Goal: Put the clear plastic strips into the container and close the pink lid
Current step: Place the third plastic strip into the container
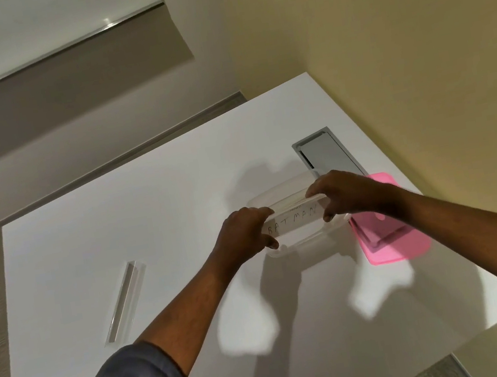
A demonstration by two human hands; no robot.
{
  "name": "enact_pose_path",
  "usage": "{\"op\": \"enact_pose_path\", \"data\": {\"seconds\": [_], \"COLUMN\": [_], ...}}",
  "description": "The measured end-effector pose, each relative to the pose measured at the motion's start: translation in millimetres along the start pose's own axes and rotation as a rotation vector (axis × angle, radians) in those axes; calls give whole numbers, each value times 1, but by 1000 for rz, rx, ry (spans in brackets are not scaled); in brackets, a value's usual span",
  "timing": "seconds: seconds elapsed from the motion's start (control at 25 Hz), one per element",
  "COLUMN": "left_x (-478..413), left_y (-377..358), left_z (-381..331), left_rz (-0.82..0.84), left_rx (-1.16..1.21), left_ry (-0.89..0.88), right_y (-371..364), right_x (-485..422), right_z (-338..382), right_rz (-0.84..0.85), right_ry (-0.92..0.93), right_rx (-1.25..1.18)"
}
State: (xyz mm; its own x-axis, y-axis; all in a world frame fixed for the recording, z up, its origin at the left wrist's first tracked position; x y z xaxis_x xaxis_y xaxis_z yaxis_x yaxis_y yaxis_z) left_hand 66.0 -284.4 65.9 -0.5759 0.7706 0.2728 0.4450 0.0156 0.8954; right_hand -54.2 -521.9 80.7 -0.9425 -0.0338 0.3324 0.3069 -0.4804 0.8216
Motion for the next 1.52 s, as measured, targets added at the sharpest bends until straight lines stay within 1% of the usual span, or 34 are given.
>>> {"op": "enact_pose_path", "data": {"seconds": [0.12,0.28,0.6,0.76,0.92,1.08,1.52], "left_x": [-13,-24,-36,-46,-54,-57,-60], "left_y": [-9,-22,-42,-55,-65,-76,-93], "left_z": [-6,-10,-17,-21,-23,-25,-27], "left_rz": [7,19,86,85,84,88,127], "left_rx": [-6,-61,-247,-347,-415,-451,-503], "left_ry": [-8,15,46,4,-10,-30,-58], "right_y": [-2,-9,-28,-34,-43,-49,-62], "right_x": [-6,-14,-23,-26,-31,-35,-43], "right_z": [-13,-22,-33,-33,-32,-35,-42], "right_rz": [40,35,42,82,166,221,267], "right_ry": [-29,-40,21,59,99,124,160], "right_rx": [49,161,329,493,627,659,700]}}
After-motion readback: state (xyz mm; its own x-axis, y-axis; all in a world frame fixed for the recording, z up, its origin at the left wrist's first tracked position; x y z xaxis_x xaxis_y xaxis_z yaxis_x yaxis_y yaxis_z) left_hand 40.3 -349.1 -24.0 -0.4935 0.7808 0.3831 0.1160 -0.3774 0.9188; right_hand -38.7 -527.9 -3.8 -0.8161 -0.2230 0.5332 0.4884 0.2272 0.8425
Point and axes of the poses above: each hand's wrist, its own x-axis away from the middle knuckle, its own y-axis out of the back of the hand, z = x × y, the point moved 2 cm from there along -x, towards the middle knuckle, and after that the axes turned 7 degrees about y, right-handed, at the moved point
